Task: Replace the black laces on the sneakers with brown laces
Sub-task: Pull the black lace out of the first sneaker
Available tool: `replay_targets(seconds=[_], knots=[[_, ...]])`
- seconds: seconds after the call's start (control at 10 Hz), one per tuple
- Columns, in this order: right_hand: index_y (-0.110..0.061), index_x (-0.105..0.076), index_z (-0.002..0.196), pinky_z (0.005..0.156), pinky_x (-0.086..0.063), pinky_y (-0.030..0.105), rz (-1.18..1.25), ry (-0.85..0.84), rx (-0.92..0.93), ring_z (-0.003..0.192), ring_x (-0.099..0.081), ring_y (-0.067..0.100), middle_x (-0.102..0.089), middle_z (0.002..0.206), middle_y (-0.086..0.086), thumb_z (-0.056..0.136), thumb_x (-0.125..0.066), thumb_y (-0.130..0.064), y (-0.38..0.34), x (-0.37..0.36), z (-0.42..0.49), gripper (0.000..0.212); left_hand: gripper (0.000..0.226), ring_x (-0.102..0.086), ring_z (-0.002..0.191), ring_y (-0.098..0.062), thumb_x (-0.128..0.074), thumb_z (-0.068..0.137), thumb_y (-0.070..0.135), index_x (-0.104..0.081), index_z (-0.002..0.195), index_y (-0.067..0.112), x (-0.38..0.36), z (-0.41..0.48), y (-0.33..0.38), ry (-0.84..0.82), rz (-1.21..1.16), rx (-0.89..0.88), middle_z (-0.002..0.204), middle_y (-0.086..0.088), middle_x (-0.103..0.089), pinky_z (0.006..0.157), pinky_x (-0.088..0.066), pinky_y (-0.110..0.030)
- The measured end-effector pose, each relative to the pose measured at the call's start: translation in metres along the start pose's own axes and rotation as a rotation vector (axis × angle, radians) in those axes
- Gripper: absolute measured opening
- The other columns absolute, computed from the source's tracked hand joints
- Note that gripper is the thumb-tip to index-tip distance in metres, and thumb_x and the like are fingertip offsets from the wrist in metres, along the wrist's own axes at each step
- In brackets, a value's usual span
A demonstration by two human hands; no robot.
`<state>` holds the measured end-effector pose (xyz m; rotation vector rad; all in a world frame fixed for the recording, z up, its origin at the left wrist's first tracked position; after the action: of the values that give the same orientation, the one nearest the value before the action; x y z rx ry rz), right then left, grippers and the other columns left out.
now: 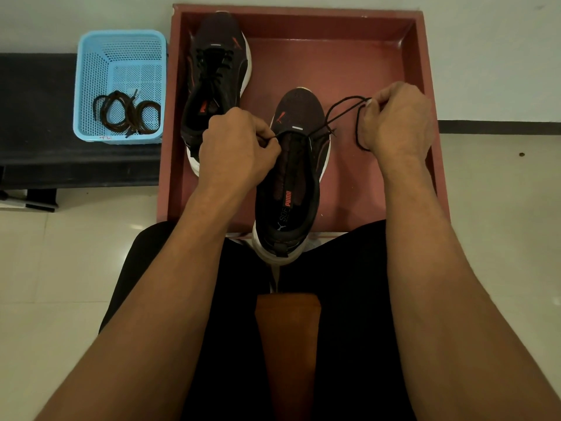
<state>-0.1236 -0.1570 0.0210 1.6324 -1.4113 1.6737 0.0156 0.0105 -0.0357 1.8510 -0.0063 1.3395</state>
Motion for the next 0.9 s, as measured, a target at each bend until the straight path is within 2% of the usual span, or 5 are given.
replay_targets(seconds=[0.1, 0.3, 0.5, 0.7, 0.9], knots=[[0.001, -0.067, 0.128, 0.102, -0.046, 0.042, 0.014, -0.001, 0.004, 0.127, -0.059, 0.038, -0.065, 0.132, 0.021, 0.107, -0.054, -0.016, 0.013, -0.021, 0.020, 0.030, 0.010, -0.073, 0.086, -0.014, -0.076, 0.090, 0.033, -0.082, 0.094, 0.027, 0.000, 0.000, 0.001, -0.001, 0.000, 0.000, 0.087, 0.007, -0.076, 0.083, -0.063, -0.041], [-0.033, -0.059, 0.141, 0.102, -0.045, 0.032, 0.042, 0.036, 0.220, 0.131, -0.050, 0.023, -0.058, 0.140, 0.000, 0.094, -0.077, -0.025, 0.001, -0.045, 0.026, 0.051, 0.011, -0.072, 0.086, -0.012, -0.074, 0.091, 0.033, -0.082, 0.096, 0.027, -0.001, 0.001, 0.003, 0.011, 0.014, -0.010, 0.088, 0.007, -0.076, 0.083, -0.063, -0.038], [-0.037, -0.073, 0.128, 0.101, -0.055, 0.031, 0.089, -0.143, 0.460, 0.121, -0.063, 0.008, -0.068, 0.132, -0.013, 0.097, -0.072, -0.013, -0.014, -0.057, 0.020, 0.039, 0.013, -0.072, 0.087, -0.012, -0.073, 0.092, 0.033, -0.082, 0.098, 0.026, -0.001, 0.004, 0.004, 0.017, 0.030, -0.010, 0.090, 0.007, -0.076, 0.083, -0.062, -0.035], [-0.032, -0.079, 0.112, 0.077, -0.058, 0.023, 0.101, -0.118, 0.324, 0.080, -0.065, 0.002, -0.068, 0.095, -0.012, 0.096, -0.076, -0.022, -0.012, -0.059, 0.023, 0.019, 0.013, -0.072, 0.087, -0.012, -0.073, 0.092, 0.034, -0.082, 0.098, 0.027, -0.001, 0.003, 0.005, 0.024, 0.047, -0.015, 0.090, 0.007, -0.076, 0.083, -0.062, -0.036], [-0.028, -0.078, 0.102, 0.060, -0.043, 0.008, 0.125, -0.109, 0.261, 0.072, -0.061, -0.002, -0.064, 0.083, -0.014, 0.097, -0.075, -0.024, -0.012, -0.060, 0.025, 0.007, 0.013, -0.073, 0.090, -0.014, -0.073, 0.092, 0.034, -0.082, 0.098, 0.028, -0.001, 0.003, 0.004, 0.021, 0.038, -0.017, 0.092, 0.006, -0.077, 0.085, -0.062, -0.040]])
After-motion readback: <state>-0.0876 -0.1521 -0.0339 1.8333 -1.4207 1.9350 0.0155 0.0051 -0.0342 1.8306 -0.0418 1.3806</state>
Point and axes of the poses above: each hand's wrist, its own z-axis towards the middle knuckle, its own x-axis out of the back of the hand, y = z × x, the point moved 3 cm from there along z, towards the middle knuckle
